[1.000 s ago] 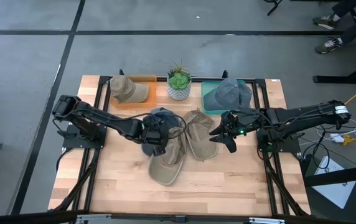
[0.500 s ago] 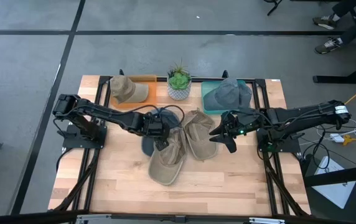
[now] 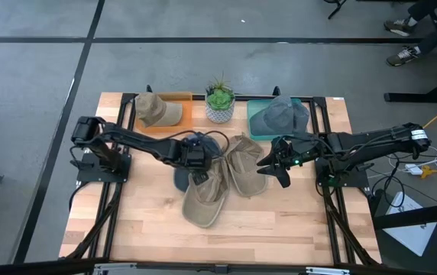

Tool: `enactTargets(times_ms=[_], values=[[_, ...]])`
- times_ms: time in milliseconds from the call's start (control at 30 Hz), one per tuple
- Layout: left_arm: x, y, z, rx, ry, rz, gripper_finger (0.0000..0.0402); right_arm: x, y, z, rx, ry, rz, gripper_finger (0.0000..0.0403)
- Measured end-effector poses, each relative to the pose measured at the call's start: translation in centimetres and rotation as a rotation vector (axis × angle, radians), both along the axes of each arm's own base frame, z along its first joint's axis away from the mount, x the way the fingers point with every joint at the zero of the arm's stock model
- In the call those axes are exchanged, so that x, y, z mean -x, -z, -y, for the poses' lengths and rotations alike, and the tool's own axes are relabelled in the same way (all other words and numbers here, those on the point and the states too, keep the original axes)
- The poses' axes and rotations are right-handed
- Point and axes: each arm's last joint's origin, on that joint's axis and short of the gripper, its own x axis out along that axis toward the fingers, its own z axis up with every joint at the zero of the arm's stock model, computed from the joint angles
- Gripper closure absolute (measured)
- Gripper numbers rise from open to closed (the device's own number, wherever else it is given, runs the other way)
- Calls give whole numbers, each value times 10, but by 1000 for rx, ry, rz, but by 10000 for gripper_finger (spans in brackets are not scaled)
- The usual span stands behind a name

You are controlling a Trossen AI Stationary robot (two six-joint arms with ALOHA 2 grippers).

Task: Pick & Place hat
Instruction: Put the left brown cap into the orange bin

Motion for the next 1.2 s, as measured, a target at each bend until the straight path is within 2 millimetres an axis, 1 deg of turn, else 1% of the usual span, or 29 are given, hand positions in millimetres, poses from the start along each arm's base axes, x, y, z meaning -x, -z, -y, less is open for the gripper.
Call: enactTargets(times_ms=[133,233,300,367,433,600,633,667,767,867,1067,1200], values=[[-4,12,0,-18,40,-50,152,0,0,0,1,4,-4,240],[-6,12,0,-25,57,-44,158,0,0,1,8,24,-3,240],[-7,12,-1,-42,74,-35,175,0,1,1,13,34,-6,240],[-7,12,-1,-56,72,-33,204,0,1,1,18,42,-7,240],[-7,12,-1,-54,72,-30,243,0,1,2,21,49,-6,240],[-10,11,-1,-45,74,-5,362,0,1,2,21,49,-6,240],[-10,11,-2,-45,71,0,381,0,1,2,22,50,-6,240],[-11,10,-3,-46,67,6,389,0,1,2,23,53,-6,240],[-11,10,-6,-65,51,8,396,0,1,2,36,78,-5,240],[-9,6,-6,-130,33,18,397,0,1,3,36,83,-3,240],[3,-25,9,-335,5,121,398,-1,-1,3,9,95,9,240],[16,-51,19,-487,44,180,398,-3,-6,2,16,88,67,240]])
